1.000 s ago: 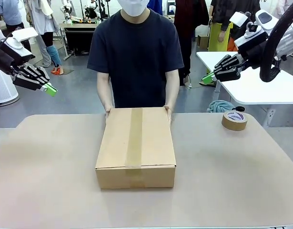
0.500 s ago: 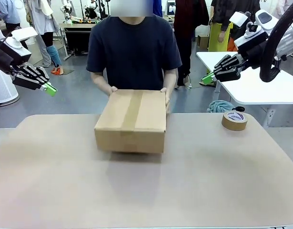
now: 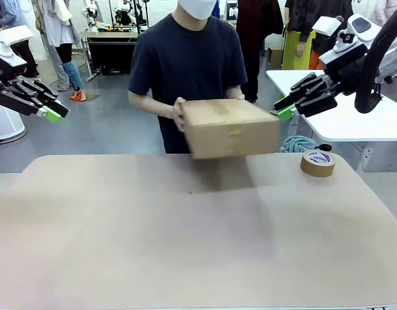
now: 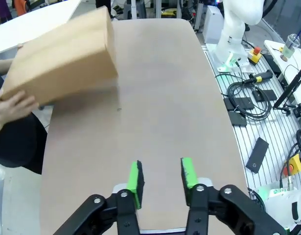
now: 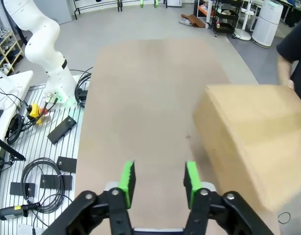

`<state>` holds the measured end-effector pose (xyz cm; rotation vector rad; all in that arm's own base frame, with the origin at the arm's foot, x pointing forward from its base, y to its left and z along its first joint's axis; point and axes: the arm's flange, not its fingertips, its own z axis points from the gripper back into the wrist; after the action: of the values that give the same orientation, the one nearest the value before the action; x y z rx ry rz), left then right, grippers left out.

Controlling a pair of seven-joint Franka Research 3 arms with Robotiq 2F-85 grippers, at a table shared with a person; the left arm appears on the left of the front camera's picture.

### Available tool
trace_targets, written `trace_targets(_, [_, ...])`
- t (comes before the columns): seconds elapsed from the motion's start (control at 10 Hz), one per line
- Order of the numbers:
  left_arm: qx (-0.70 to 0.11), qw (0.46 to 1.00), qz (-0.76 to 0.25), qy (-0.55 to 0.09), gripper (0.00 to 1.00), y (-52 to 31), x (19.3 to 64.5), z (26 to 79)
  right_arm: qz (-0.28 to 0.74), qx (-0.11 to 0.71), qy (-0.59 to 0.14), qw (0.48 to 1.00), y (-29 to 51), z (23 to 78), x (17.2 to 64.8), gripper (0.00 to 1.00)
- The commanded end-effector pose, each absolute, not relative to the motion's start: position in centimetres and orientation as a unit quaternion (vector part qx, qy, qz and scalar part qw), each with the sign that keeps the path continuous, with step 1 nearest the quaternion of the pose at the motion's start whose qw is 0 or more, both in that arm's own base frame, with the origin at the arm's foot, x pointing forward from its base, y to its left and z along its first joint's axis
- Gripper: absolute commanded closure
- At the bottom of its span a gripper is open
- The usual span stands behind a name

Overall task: Wrap the clocks to prevent damage.
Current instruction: After the human seals the box with tape, release both hands from the side flaps of the Package Box.

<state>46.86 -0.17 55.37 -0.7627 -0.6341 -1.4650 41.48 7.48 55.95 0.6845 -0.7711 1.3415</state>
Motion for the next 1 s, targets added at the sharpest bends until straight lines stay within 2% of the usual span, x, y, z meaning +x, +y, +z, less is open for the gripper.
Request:
trace_targets(0.0, [-0.344,0.626,-0.639,-0.286,0.19,-0.59,46.64,55.31,0.593,0.309,-0.332,0.665,7.08,55.45,41.33,0.04])
trace_targets(0.1, [-0.346,0.625,-0.64,-0.283,0.0,-0.54,46.9,55.35,0.591,0.313,-0.332,0.665,7.11,55.51,41.42,0.0])
trace_targets(0.8, [-0.328,0.635,-0.64,-0.284,0.0,-0.47,46.53,55.46,0.604,0.326,-0.308,0.659,7.01,55.57,41.23,0.0])
trace_targets(0.9, [-0.276,0.659,-0.641,-0.279,0.0,-0.42,46.79,55.92,0.595,0.322,-0.326,0.66,7.35,55.36,41.21,0.0])
